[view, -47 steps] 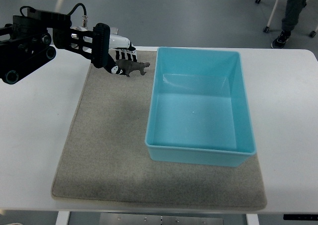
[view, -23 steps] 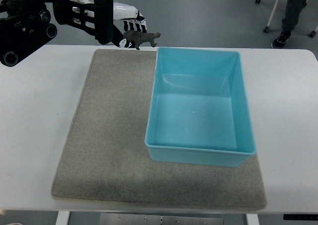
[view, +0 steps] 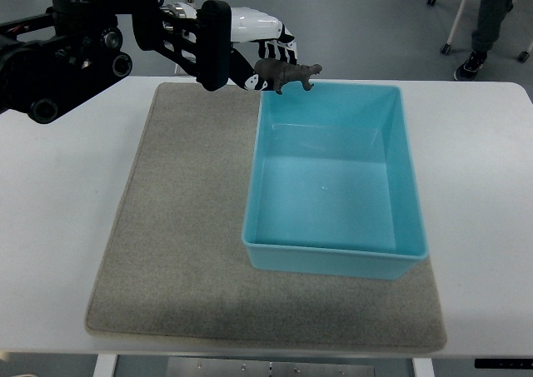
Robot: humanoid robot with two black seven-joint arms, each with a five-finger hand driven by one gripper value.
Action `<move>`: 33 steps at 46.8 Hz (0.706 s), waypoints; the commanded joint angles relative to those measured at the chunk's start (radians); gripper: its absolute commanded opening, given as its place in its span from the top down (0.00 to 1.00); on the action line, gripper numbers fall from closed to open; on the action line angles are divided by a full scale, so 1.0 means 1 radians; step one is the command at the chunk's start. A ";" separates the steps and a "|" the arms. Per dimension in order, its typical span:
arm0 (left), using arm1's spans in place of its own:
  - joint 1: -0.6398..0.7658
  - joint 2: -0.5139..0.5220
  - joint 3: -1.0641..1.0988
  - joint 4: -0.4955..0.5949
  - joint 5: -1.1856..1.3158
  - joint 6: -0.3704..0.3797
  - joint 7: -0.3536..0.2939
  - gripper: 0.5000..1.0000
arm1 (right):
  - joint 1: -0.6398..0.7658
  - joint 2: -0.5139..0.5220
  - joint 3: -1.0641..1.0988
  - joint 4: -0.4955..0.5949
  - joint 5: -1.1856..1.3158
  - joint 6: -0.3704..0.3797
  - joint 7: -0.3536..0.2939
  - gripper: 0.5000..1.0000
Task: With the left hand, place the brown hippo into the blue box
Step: 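Carry the hippo over the box and lower it inside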
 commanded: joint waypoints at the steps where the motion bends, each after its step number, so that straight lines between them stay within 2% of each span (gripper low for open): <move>1: 0.004 -0.014 0.000 -0.012 0.001 0.000 0.000 0.88 | 0.000 0.000 0.000 0.001 0.000 0.000 0.000 0.13; 33: 0.037 -0.063 0.001 -0.047 0.001 0.000 0.000 0.86 | 0.000 0.000 0.000 -0.001 0.000 0.000 0.000 0.13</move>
